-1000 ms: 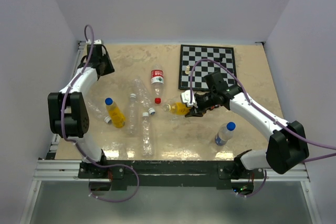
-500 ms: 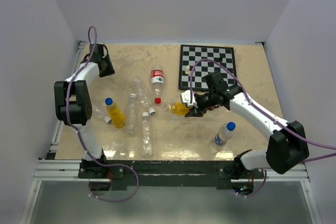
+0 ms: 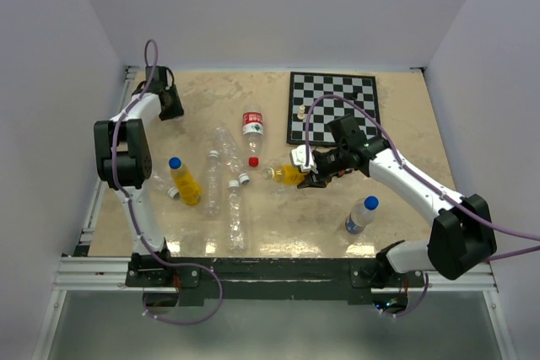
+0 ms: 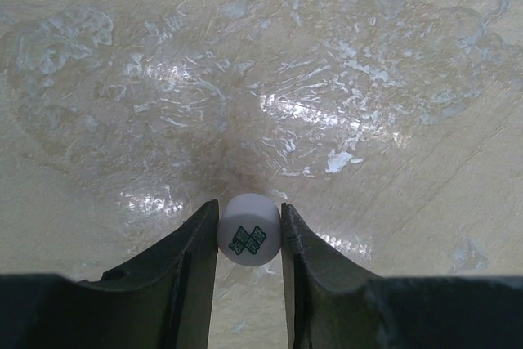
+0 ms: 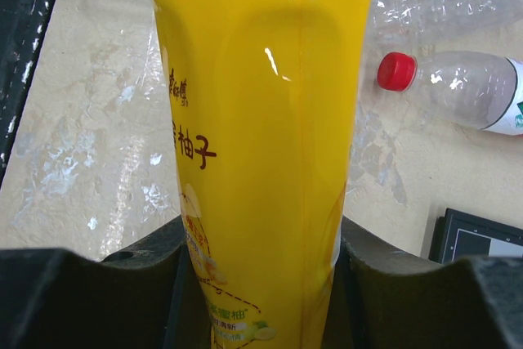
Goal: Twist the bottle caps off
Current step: Place the bottle cap at the center of the board.
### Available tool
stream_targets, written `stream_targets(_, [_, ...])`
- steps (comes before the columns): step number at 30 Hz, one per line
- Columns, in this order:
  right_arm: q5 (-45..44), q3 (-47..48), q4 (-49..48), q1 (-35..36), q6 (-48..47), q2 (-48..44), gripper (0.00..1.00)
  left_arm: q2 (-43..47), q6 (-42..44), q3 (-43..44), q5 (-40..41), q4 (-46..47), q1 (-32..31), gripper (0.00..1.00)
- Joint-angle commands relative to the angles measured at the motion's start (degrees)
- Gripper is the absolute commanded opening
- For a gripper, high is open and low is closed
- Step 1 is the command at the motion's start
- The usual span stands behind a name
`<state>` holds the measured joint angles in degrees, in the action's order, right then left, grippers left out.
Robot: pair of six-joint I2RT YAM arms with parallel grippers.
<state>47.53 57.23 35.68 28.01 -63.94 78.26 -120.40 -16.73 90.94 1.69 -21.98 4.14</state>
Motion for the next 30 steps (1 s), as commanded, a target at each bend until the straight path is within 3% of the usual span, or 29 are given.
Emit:
stream_targets(1, [1.16, 0.42, 0.09, 0.12, -0.66, -1.44, 0.00, -0.80, 1.35, 2.76, -1.25, -0.26, 0.87, 0.40])
stream_targets(9, [1.08, 0.42, 0.09, 0.20, -0.57, -1.27, 0.00, 3.50, 1.44, 1.00, -4.85, 0.97, 1.75, 0.63])
stream_targets(12, [1.16, 0.42, 0.00, 0.11, -0.57, -1.35, 0.00, 6.39, 1.35, 0.30, -6.00, 1.32, 1.92, 0.65])
stream_targets(14, [1.34, 0.51, 0.18, 0.12, -0.57, -1.44, 0.00, 10.52, 1.00, -1.10, -7.14, 2.63, 1.84, 0.66])
stream_targets(23, [5.73, 0.25, -1.57, 0.12, 1.27, -2.23, 0.00, 32.22, -0.93, -14.90, -15.74, 14.40, 1.92, 1.00])
stream_targets(26, [6.44, -0.10, -4.30, 0.20, 5.05, -2.76, 0.00, 38.91, -3.90, -18.41, -20.92, 18.18, 1.83, 1.00])
stream_targets(30, [6.61, -0.37, -7.90, 0.12, 9.53, -2.94, 0.00, 43.84, -12.34, -24.65, -38.57, 29.16, 1.83, 1.00])
